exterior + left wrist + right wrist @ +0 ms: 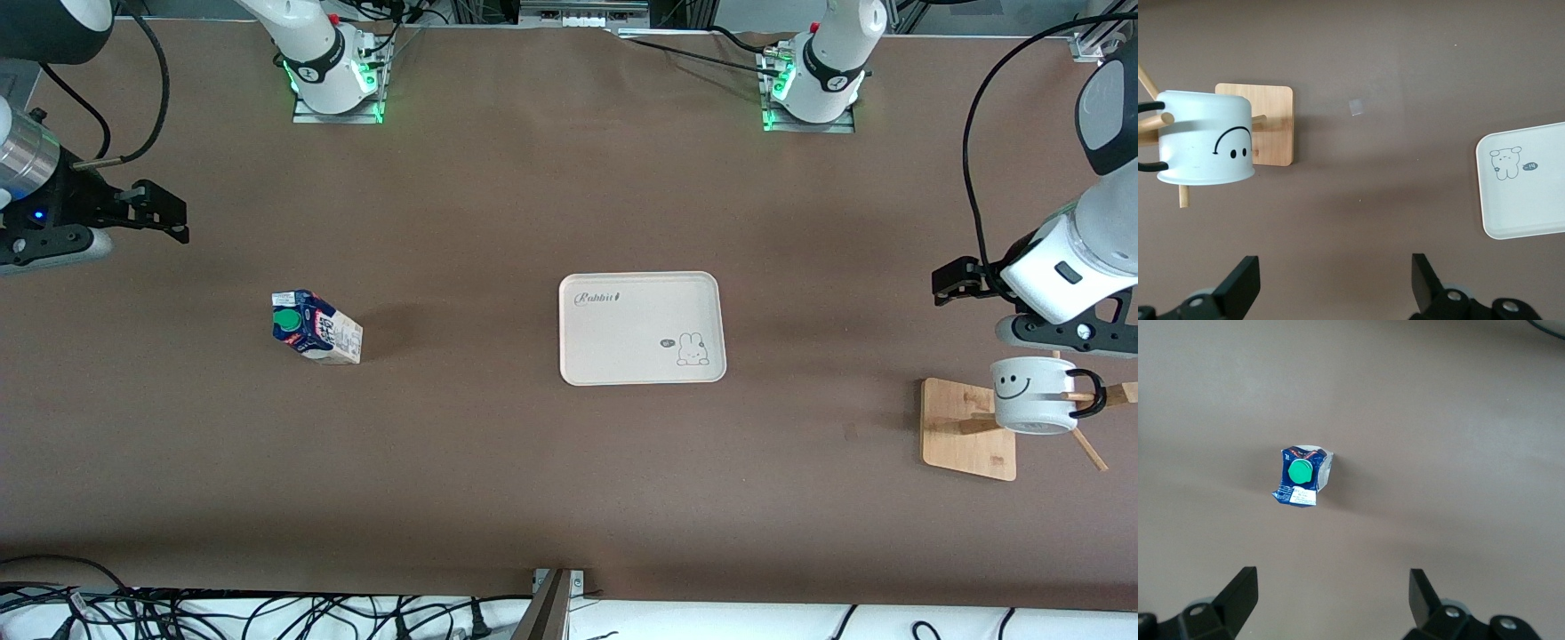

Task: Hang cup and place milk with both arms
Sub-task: 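Hang the mug handle on a stand peg and open the left gripper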

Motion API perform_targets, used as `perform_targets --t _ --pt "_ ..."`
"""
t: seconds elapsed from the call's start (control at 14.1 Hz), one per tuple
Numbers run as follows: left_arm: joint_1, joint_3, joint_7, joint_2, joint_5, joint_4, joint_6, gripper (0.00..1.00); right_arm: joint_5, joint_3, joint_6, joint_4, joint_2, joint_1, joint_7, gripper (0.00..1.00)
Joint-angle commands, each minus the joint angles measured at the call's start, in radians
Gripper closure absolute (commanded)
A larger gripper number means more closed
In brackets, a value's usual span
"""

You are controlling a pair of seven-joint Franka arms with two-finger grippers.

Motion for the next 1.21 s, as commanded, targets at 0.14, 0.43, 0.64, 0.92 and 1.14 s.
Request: perform_targets --t 0.14,0.43,0.64,0.92,1.14 --pt "-0.101 0.147 -0.006 -0.290 -0.066 -0.345 0.206 0.00 -0.007 0.024 0.005 0.006 -0.001 -0.031 -0.008 0.00" --pt "-0.129 0.165 -0.002 -0.357 -0.068 -0.437 0.213 0.00 -0.006 0.019 0.007 0.006 0.002 -0.031 -0.008 0.00" --pt "-0.127 0.155 -0.032 -0.334 -0.066 -0.411 0.193 0.00 -0.004 0.019 0.007 0.006 0.002 -0.033 -0.004 0.00" --pt "-0.132 0.155 -0.034 -0.320 -0.066 -0.374 0.191 0.00 -0.004 0.019 0.005 0.006 0.002 -0.033 0.001 0.00" --pt "-0.122 0.159 -0.020 -0.320 -0.066 -0.364 0.182 0.00 -0.004 0.019 0.000 0.006 0.002 -0.033 0.002 0.00"
